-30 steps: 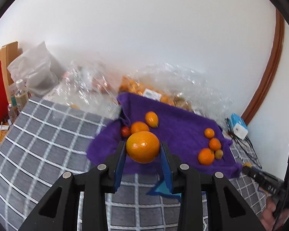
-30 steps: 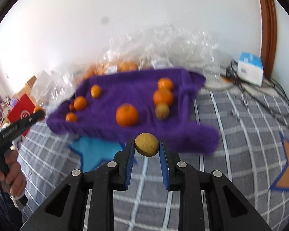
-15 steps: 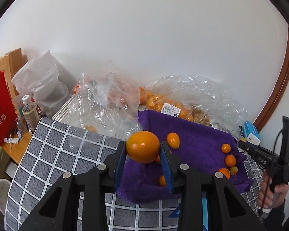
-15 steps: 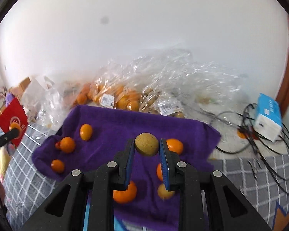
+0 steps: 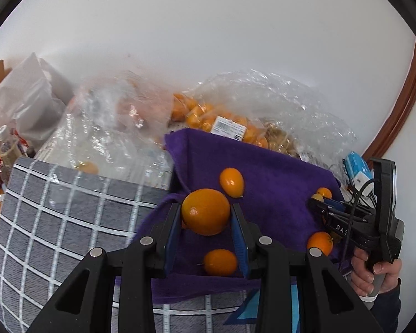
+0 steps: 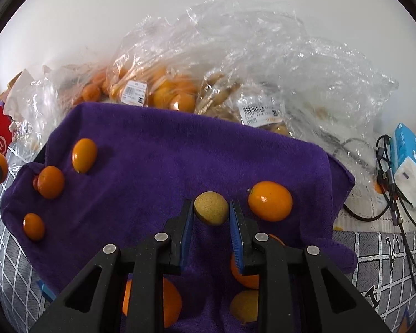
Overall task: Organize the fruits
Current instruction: 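Open the right tool on the towel while the left tool lowers and releases its orange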
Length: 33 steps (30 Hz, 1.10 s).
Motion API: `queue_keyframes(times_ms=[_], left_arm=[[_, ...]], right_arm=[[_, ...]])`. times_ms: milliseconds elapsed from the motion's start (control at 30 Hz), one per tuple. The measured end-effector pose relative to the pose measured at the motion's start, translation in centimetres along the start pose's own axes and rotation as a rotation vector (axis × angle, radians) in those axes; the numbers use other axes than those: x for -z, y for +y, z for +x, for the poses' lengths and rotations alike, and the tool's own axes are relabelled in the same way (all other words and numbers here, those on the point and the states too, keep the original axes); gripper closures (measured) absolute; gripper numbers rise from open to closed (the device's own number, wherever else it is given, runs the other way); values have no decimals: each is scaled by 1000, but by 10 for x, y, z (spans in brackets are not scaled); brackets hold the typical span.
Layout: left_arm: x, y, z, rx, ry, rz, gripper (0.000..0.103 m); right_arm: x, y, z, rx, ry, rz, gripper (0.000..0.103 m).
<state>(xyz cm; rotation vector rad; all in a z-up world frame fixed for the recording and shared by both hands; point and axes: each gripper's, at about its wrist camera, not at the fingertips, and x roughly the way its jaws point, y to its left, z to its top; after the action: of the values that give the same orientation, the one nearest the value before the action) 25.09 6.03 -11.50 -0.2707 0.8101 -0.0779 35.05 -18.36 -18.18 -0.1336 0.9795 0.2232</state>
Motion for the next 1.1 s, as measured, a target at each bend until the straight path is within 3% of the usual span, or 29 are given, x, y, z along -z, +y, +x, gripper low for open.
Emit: queue_keyframes(times_ms=[467,833,1100], left_arm=[[-1,-51,50,0,122,57,70],[-3,-62,74,-69,170,48,70],[2,-61,83,-91,180,56,70]], right_arm=[[-2,-22,-15,-42,-23,43,74],[-5,-48,-35,-36,-71,103,74],[-5,-38,-25,-26,-48,76,74]])
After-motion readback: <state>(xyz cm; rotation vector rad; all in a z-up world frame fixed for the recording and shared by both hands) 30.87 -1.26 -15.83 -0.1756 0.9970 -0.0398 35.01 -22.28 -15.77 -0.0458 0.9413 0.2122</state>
